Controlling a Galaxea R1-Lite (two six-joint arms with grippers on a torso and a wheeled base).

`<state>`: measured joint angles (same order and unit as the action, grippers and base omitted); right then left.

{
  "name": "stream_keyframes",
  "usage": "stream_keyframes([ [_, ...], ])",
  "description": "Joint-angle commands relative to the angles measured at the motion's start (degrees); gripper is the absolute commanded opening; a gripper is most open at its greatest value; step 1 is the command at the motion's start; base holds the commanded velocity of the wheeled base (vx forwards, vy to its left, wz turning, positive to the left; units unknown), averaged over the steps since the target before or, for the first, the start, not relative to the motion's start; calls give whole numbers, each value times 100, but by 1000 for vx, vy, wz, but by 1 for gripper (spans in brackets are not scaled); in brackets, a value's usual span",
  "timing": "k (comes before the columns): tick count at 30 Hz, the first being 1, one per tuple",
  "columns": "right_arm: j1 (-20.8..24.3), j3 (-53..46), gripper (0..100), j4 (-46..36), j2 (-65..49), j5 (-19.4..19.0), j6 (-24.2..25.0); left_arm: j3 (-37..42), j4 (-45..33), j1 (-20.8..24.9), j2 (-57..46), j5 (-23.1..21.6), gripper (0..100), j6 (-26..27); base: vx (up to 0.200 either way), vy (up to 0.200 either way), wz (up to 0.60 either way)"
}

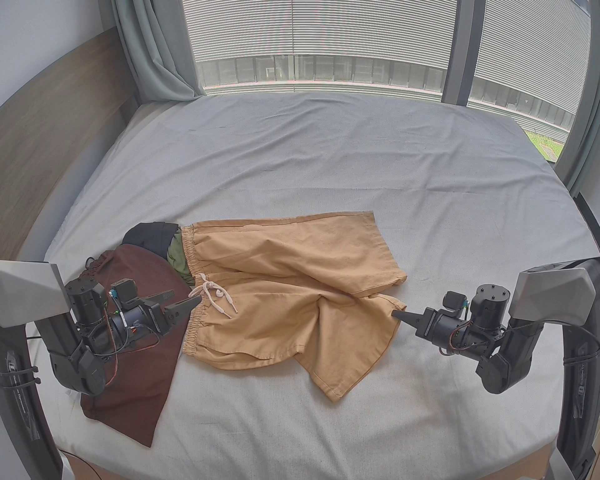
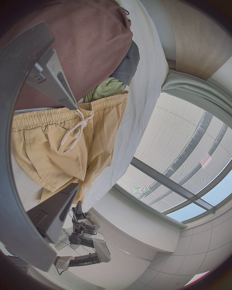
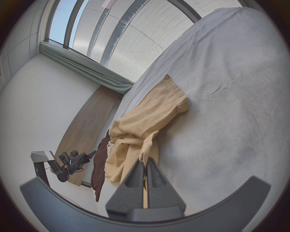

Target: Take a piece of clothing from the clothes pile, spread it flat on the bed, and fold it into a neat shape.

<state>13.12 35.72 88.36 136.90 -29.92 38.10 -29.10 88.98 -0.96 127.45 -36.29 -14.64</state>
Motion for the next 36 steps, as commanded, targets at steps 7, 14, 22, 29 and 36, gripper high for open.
stream_keyframes([
  [7, -362, 506, 0, -20, 267, 3, -101, 1, 5, -9, 8, -1, 100, -4, 0, 0, 0],
  [14, -503, 937, 0, -20, 434, 82, -92, -8, 5, -9, 8, -1, 100, -21, 0, 0, 0],
  [22, -477, 1332, 0, -12, 706, 355, -92, -87, 5, -36, 43, -89, 100, -21, 0, 0, 0],
  [29, -442, 1368, 0, -3, 706, 364, -101, -210, 5, -44, 113, -89, 100, -21, 0, 0, 0],
  [36, -468, 1482, 0, 6, 706, 390, -241, -210, 5, -44, 122, -97, 100, -21, 0, 0, 0],
])
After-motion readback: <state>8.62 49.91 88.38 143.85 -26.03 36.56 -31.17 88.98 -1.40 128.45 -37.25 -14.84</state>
